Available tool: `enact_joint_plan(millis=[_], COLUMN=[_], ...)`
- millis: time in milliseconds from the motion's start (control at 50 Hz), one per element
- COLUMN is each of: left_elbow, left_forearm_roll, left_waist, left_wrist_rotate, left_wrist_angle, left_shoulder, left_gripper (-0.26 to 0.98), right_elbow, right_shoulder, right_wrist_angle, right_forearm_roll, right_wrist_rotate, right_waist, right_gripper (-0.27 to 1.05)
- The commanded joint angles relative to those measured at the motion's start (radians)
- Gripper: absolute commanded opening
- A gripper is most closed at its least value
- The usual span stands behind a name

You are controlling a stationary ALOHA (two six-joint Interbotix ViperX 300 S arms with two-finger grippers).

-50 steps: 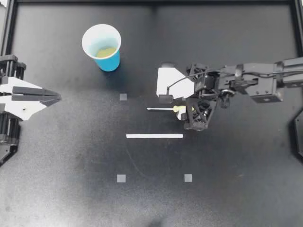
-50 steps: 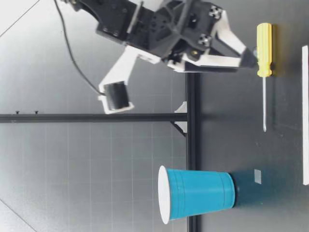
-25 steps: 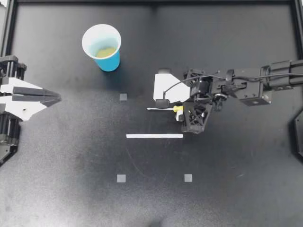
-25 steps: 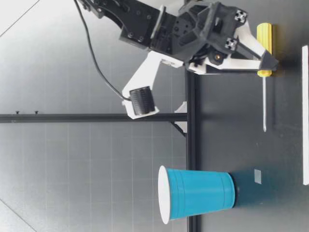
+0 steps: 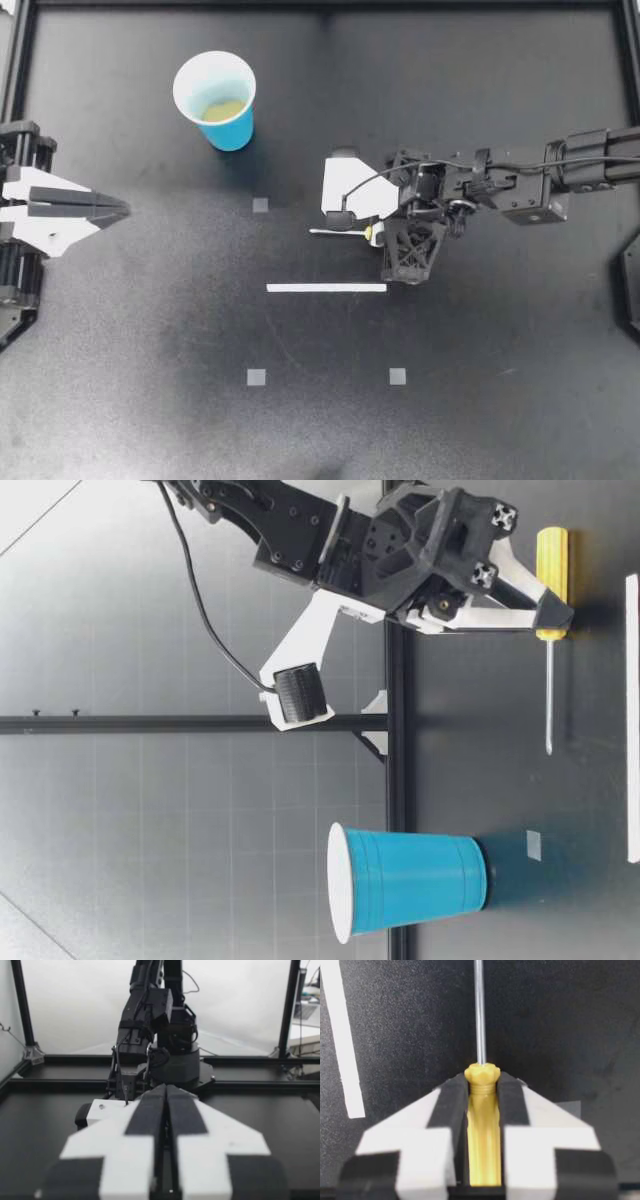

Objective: Pick up the screwdriver with the right arm, hand it over to the left arm then place it into the cup.

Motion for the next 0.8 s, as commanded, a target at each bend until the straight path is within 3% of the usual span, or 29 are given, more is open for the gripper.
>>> enact_joint_plan(millis=[0, 140, 360, 520, 680, 780], left_elbow=[-0.009, -0.006, -0.014, -0.031, -0.063, -0.087], left_forearm_roll=[-0.002, -0.005, -0.029, -0.037, -0.049, -0.049], left_waist=[0.0, 0.015, 0.048, 0.049, 0.048, 0.049], left_wrist_rotate=[0.009, 0.018, 0.026, 0.017, 0.006, -0.009], left_wrist_angle=[-0.02, -0.038, -0.103, -0.181, -0.227, -0.25], left_shoulder=[0.012, 0.046, 0.167, 0.259, 0.345, 0.394], left_gripper=[0.05, 0.05, 0.12, 0.32, 0.6, 0.68], right_elbow=[-0.008, 0.014, 0.178, 0.259, 0.282, 0.287], right_shoulder=[-0.021, -0.057, -0.195, -0.258, -0.255, -0.249], right_wrist_angle=[0.003, -0.026, -0.362, -0.647, -0.896, -1.055], right_forearm_roll=[-0.002, 0.008, 0.072, 0.083, 0.081, 0.081], right_wrist_rotate=[0.003, 0.015, 0.083, 0.163, 0.227, 0.265], right_waist=[-0.008, -0.008, -0.008, 0.037, 0.097, 0.127], right_gripper=[0.06, 0.04, 0.04, 0.04, 0.04, 0.04])
